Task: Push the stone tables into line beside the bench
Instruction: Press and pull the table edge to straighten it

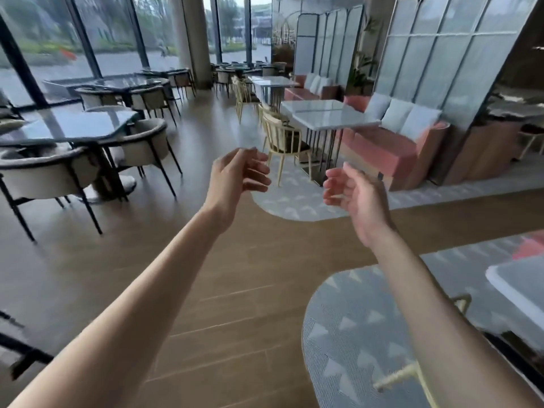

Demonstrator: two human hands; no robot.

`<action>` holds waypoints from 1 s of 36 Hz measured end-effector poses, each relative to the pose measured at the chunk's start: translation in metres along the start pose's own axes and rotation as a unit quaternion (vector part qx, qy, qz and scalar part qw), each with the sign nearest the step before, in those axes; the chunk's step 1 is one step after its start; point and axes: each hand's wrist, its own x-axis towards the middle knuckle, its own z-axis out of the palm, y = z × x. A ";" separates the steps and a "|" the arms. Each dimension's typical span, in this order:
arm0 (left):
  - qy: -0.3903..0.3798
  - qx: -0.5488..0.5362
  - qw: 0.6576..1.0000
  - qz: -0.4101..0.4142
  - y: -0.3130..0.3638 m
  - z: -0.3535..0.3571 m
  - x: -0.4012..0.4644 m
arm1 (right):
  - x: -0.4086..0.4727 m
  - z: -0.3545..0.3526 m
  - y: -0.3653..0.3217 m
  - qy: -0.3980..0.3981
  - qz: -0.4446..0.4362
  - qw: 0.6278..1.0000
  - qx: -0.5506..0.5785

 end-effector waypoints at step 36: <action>-0.154 -0.040 0.985 0.064 -0.187 0.156 0.897 | 0.886 -0.013 0.060 0.080 -0.137 0.986 -0.059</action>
